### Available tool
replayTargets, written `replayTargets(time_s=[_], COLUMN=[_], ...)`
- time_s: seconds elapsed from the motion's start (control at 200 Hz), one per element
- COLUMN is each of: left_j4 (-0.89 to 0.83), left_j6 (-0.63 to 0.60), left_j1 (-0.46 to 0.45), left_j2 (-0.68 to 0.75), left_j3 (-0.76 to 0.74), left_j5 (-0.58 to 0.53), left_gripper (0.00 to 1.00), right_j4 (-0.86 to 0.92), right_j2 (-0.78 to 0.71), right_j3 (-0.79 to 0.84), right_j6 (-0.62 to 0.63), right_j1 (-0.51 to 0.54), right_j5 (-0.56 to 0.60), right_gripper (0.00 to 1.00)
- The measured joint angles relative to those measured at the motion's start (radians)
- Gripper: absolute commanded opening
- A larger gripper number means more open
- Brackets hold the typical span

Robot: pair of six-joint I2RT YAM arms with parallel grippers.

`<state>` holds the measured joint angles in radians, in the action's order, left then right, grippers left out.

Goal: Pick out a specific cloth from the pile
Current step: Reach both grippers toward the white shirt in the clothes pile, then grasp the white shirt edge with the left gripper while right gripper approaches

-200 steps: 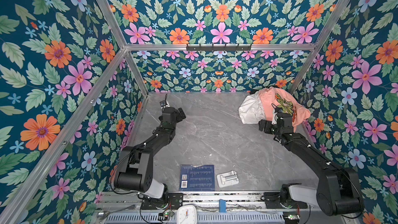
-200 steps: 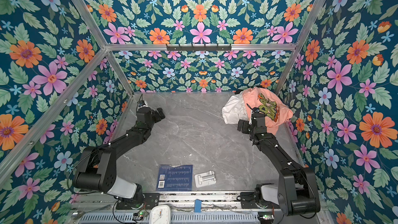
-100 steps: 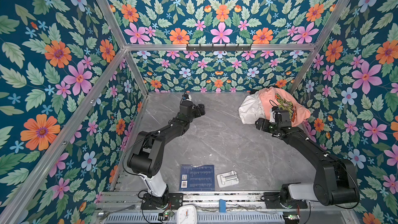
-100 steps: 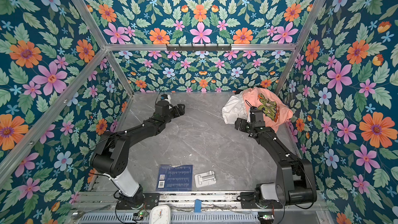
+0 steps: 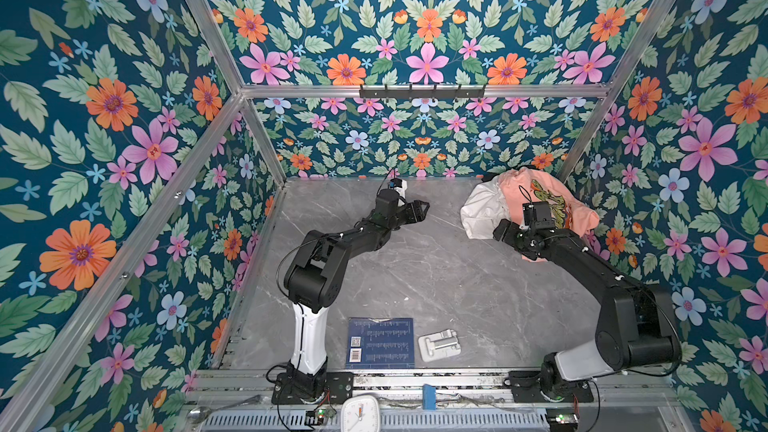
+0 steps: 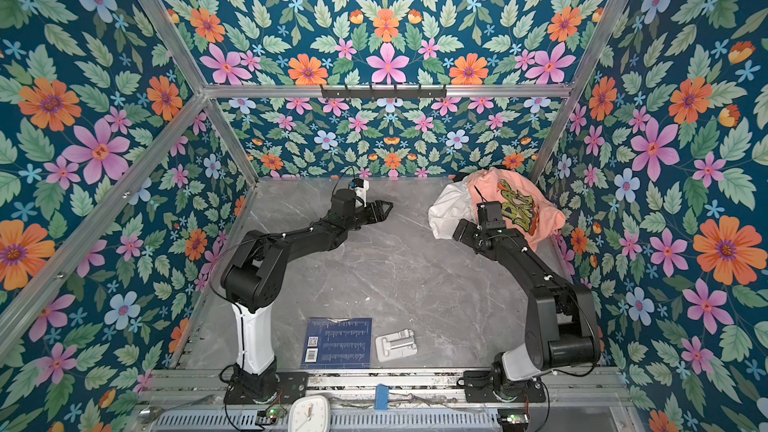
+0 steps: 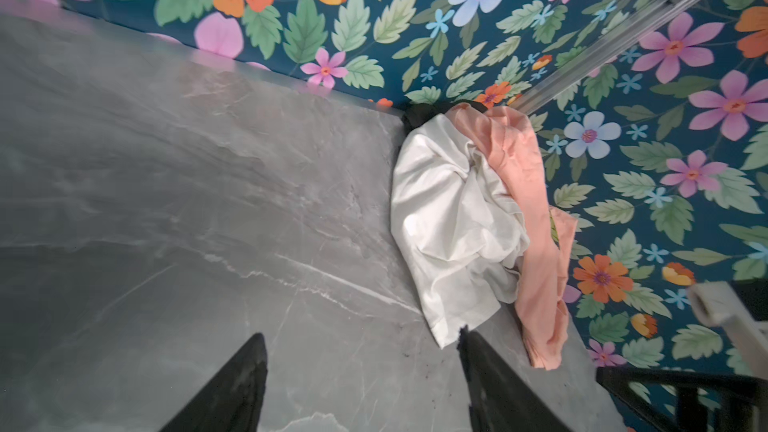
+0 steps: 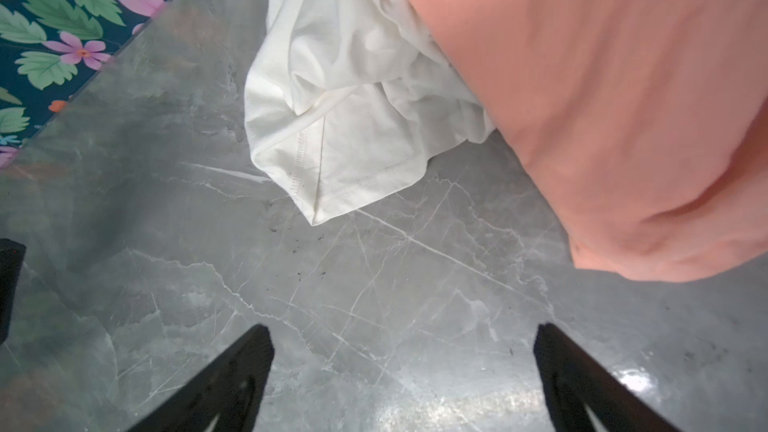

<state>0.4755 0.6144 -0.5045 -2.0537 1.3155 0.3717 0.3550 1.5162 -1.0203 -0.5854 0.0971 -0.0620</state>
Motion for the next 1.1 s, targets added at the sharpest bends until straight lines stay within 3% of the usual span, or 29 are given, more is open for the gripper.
replayTargets(time_s=[0.315, 1.1], left_j4=[0.026, 0.256], left_j6=[0.066, 0.381], left_j1=[-0.036, -0.085], left_j2=[-0.126, -0.464], left_j3=[0.125, 0.393], left_j5=[0.119, 0.216], left_gripper=[0.72, 0.56], right_j4=[0.083, 0.022], right_j2=[0.095, 0.100], right_j3=[-0.070, -0.071], right_j6=[-0.145, -0.174], right_j1=[0.031, 0.045], right_j5=[-0.036, -0.090], right_gripper=[0.97, 0.95])
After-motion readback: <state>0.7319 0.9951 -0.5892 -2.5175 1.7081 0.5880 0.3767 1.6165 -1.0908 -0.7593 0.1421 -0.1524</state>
